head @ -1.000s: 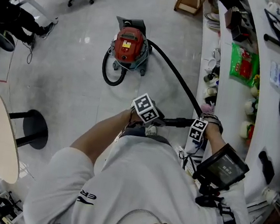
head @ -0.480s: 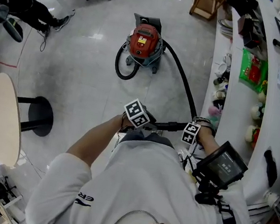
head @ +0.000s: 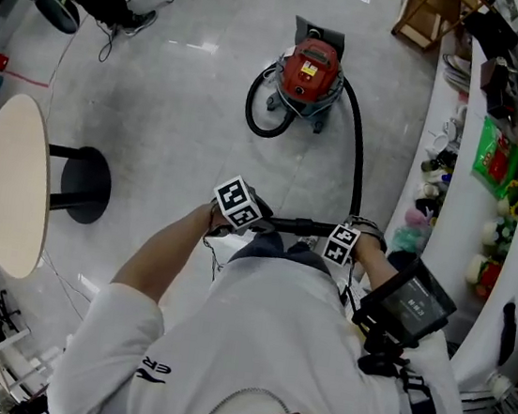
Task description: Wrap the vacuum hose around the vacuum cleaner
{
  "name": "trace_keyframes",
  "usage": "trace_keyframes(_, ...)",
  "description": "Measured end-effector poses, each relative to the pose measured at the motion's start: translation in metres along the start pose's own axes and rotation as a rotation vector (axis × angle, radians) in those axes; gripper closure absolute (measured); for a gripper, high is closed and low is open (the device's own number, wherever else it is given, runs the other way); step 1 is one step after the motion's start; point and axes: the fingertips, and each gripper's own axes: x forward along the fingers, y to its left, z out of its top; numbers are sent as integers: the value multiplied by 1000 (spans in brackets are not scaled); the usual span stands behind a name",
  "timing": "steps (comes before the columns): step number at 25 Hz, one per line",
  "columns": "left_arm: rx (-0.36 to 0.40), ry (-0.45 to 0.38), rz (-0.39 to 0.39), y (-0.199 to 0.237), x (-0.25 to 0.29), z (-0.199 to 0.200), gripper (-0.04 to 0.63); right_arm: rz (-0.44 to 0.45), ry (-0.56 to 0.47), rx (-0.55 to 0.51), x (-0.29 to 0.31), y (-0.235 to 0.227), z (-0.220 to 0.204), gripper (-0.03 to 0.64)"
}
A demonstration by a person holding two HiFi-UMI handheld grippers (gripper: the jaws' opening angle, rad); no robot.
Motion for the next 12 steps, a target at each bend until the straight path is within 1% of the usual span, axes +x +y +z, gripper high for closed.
trace_keyframes(10, -87, -37, 131, 65, -65, -75, 439, 5, -38, -59, -11, -17, 100, 437)
trace_keyframes(11, -108, -50, 150, 72, -72, -81, 448, 7, -44, -66, -12, -17, 109, 437)
trace_keyframes(12, -135, -71, 169, 80, -80, -85, 495, 10, -52, -69, -12, -18, 117, 437)
